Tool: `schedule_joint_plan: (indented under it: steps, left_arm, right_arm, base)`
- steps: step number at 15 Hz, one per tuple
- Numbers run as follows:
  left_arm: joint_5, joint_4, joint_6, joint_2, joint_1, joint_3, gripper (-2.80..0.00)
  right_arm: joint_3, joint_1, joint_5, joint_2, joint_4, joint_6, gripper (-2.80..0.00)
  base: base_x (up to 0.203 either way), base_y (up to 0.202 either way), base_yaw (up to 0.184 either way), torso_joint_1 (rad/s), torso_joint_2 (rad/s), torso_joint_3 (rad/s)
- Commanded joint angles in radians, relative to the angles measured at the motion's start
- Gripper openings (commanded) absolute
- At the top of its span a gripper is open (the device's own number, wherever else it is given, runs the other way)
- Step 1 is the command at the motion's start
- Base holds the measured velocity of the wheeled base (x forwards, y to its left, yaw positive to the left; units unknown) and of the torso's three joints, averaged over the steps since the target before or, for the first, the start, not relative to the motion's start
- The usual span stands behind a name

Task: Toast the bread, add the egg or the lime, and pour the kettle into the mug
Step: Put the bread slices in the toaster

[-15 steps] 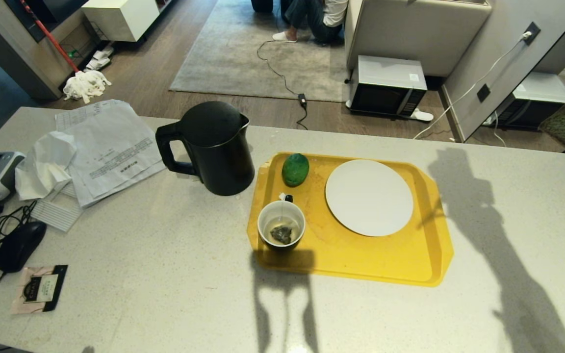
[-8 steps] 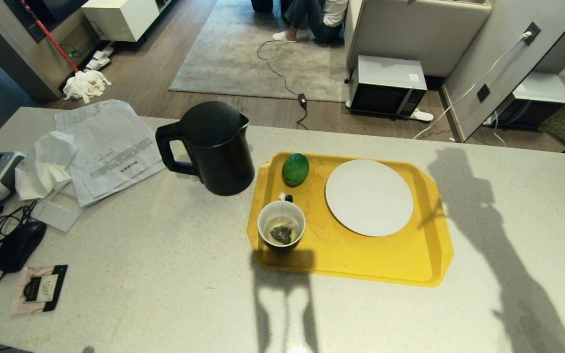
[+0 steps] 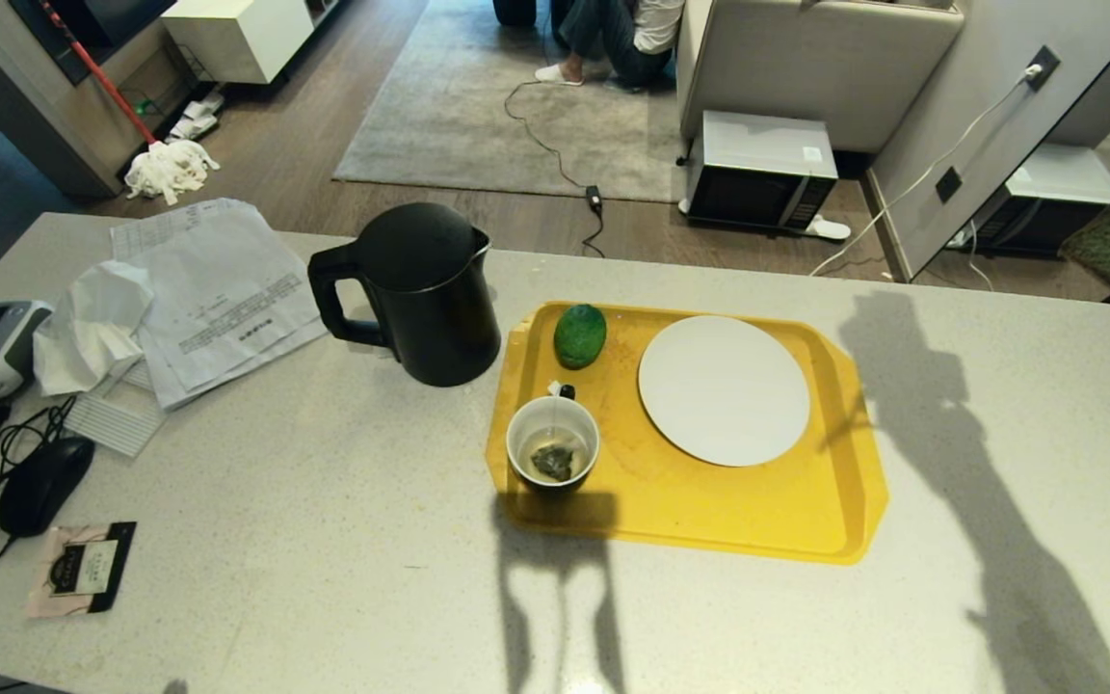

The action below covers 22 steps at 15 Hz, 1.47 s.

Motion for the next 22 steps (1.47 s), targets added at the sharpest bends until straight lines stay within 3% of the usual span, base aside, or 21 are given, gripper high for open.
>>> schedule_joint_plan:
  steps: [1, 7, 22]
  left_arm:
    - [0.0, 0.0, 0.0, -0.002, 0.0, 0.0, -2.8]
    - [0.0, -0.001, 0.0, -0.002, 0.0, 0.0, -2.8]
    - [0.0, 0.001, 0.0, -0.002, 0.0, 0.0, -2.8]
  right_arm:
    - [0.002, 0.0, -0.002, 0.001, 0.004, 0.0, -2.8]
    - [-0.021, -0.001, -0.002, 0.004, 0.004, -0.001, -2.8]
    - [-0.034, 0.0, -0.001, 0.0, 0.003, 0.0, -2.8]
  base:
    - [0.0, 0.0, 0.0, 0.0, 0.0, 0.0]
    - [0.002, 0.002, -0.016, 0.0, 0.0, 0.0]
    - [0.002, 0.009, -0.173, 0.003, 0.0, 0.002]
